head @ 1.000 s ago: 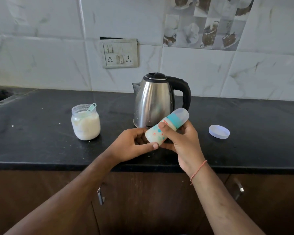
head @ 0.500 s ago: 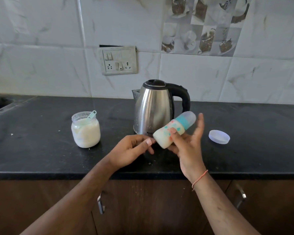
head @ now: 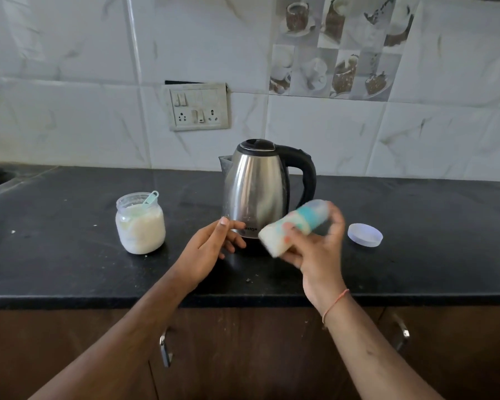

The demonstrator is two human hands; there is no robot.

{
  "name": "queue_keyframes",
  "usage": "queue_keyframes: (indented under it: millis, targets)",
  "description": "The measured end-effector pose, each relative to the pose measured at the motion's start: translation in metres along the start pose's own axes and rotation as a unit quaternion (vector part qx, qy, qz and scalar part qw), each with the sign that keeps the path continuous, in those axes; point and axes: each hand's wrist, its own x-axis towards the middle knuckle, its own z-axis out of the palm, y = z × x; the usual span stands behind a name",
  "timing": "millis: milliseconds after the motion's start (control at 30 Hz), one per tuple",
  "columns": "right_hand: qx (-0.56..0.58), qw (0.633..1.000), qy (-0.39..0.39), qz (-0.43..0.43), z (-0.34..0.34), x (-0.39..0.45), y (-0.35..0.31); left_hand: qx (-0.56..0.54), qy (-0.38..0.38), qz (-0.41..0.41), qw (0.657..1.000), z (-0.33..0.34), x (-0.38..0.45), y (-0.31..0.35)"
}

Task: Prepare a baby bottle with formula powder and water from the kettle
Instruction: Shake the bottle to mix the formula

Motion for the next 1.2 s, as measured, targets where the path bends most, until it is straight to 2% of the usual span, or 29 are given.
queue_keyframes:
  millis: [67, 100, 167, 200, 233, 300, 333, 367, 433, 467, 500, 567, 600, 700, 733, 767, 800, 833, 867, 900, 933, 967, 1000, 1033, 1100, 1167, 1200]
  targets:
    - [0.124, 0.988, 0.095, -0.002, -0.007, 0.008, -0.003, -0.001, 0.006, 0.004, 1.0, 0.003, -0.001, 0.002]
    - [0.12, 0.989, 0.086, 0.008, -0.006, 0.007, -0.006, 0.0, 0.009, 0.005, 1.0, 0.005, -0.001, 0.002]
    - [-0.017, 0.998, -0.048, 0.029, -0.005, -0.002, 0.0, -0.002, 0.01, -0.001, 1.0, 0.005, -0.001, 0.001]
    - [-0.051, 0.995, -0.083, 0.032, -0.003, -0.007, 0.001, -0.005, 0.01, -0.003, 1.0, 0.005, -0.001, 0.001]
    - [-0.04, 0.997, -0.064, 0.023, -0.002, -0.005, 0.001, -0.004, 0.009, -0.002, 1.0, 0.004, 0.0, 0.002]
    - [0.096, 0.994, 0.052, 0.002, -0.006, 0.004, -0.003, 0.004, 0.005, 0.003, 1.0, 0.004, 0.0, 0.001]
    - [0.126, 0.989, 0.081, 0.003, -0.008, 0.006, -0.004, 0.009, 0.005, 0.005, 1.0, 0.005, -0.001, 0.001]
    - [0.099, 0.994, 0.053, 0.011, -0.006, 0.004, -0.005, 0.016, 0.004, 0.007, 1.0, 0.005, -0.002, 0.0]
    - [-0.028, 0.996, -0.072, 0.045, -0.002, -0.005, 0.0, 0.027, -0.001, 0.005, 1.0, 0.005, -0.002, -0.001]
    - [-0.044, 0.994, -0.084, 0.059, -0.001, -0.006, 0.001, 0.027, -0.002, 0.006, 1.0, 0.004, -0.002, -0.001]
    - [-0.039, 0.997, -0.057, 0.037, -0.002, -0.002, 0.003, 0.028, -0.002, 0.007, 1.0, 0.003, -0.001, -0.001]
    - [0.088, 0.995, 0.048, 0.012, -0.005, 0.005, 0.0, 0.033, -0.005, 0.011, 0.999, 0.004, -0.001, 0.0]
    - [0.102, 0.993, 0.061, 0.012, -0.004, 0.005, -0.002, 0.034, -0.005, 0.012, 0.999, 0.005, -0.002, 0.0]
    - [-0.02, 0.997, -0.06, 0.049, 0.003, -0.006, 0.002, 0.037, -0.008, 0.013, 0.999, 0.005, -0.002, -0.002]
    - [-0.005, 0.998, -0.04, 0.053, 0.003, -0.004, 0.001, 0.035, -0.008, 0.016, 0.999, 0.004, -0.001, -0.002]
    - [0.022, 1.0, 0.008, 0.018, 0.0, 0.0, 0.001, 0.034, -0.007, 0.019, 0.999, 0.004, -0.001, -0.002]
    - [0.1, 0.993, 0.062, 0.006, -0.003, 0.004, -0.003, 0.035, -0.006, 0.021, 0.999, 0.004, -0.001, -0.003]
    - [0.132, 0.986, 0.098, 0.0, -0.007, 0.008, -0.004, 0.038, -0.005, 0.023, 0.999, 0.004, -0.001, -0.003]
    - [0.121, 0.989, 0.08, 0.007, -0.005, 0.007, -0.007, 0.042, -0.005, 0.023, 0.999, 0.005, -0.001, -0.003]
    - [0.058, 0.998, 0.022, 0.017, -0.002, 0.003, -0.004, 0.045, -0.006, 0.02, 0.999, 0.005, -0.001, -0.003]
    - [0.037, 0.997, -0.028, 0.065, 0.0, -0.001, -0.001, 0.047, -0.007, 0.016, 0.999, 0.005, -0.001, -0.003]
    - [0.009, 0.996, -0.044, 0.081, 0.002, -0.003, 0.0, 0.047, -0.007, 0.015, 0.999, 0.004, -0.001, -0.003]
    - [0.014, 0.997, -0.018, 0.069, 0.002, 0.0, 0.0, 0.047, -0.007, 0.015, 0.999, 0.003, -0.001, -0.002]
    - [0.05, 0.998, 0.029, 0.025, -0.001, 0.002, -0.001, 0.048, -0.004, 0.015, 0.999, 0.003, -0.001, -0.001]
    - [0.15, 0.983, 0.109, 0.003, -0.008, 0.01, -0.003, 0.051, -0.001, 0.018, 0.999, 0.004, -0.003, 0.0]
    - [0.076, 0.996, 0.028, 0.027, -0.004, 0.005, 0.0, 0.06, -0.004, 0.016, 0.998, 0.004, -0.003, -0.001]
    - [0.063, 0.995, -0.009, 0.072, -0.003, 0.002, 0.002, 0.063, -0.005, 0.011, 0.998, 0.004, -0.003, -0.001]
